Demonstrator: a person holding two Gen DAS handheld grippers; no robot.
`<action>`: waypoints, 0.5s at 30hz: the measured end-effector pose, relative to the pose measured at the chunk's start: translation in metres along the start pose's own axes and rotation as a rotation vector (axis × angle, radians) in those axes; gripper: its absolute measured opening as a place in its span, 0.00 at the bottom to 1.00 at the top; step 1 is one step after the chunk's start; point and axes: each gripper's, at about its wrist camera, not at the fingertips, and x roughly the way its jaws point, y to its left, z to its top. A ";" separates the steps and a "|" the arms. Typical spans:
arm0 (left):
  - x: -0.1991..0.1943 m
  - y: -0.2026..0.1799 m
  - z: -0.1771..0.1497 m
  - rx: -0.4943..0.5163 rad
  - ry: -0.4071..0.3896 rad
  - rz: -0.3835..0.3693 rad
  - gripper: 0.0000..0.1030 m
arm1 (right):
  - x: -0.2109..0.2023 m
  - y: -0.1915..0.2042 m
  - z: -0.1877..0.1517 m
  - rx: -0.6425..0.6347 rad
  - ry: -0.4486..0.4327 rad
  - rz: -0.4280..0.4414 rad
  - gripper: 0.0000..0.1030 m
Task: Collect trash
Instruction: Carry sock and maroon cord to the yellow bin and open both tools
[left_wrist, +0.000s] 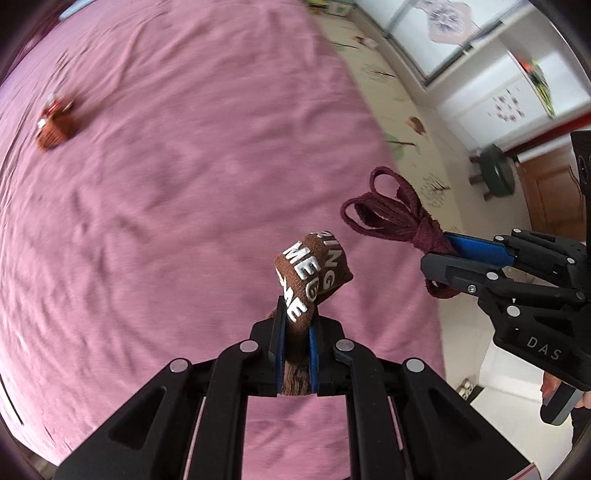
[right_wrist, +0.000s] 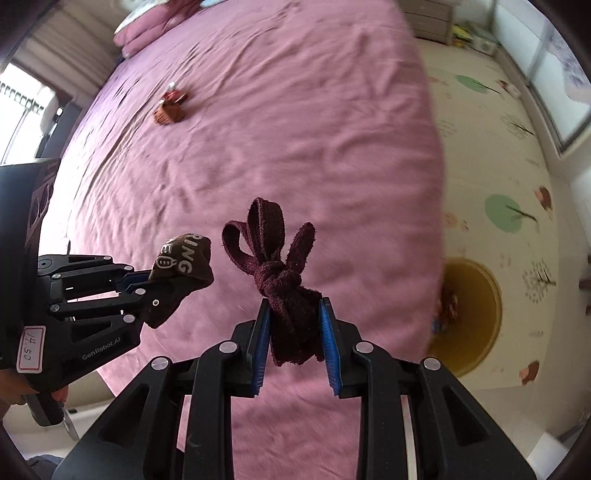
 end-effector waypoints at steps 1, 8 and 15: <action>0.001 -0.013 0.000 0.018 0.003 -0.006 0.10 | -0.004 -0.008 -0.006 0.014 -0.005 -0.002 0.25; 0.021 -0.082 0.000 0.135 0.039 -0.038 0.10 | -0.029 -0.067 -0.051 0.131 -0.032 -0.032 0.25; 0.045 -0.150 0.007 0.245 0.084 -0.065 0.10 | -0.048 -0.126 -0.083 0.239 -0.057 -0.070 0.25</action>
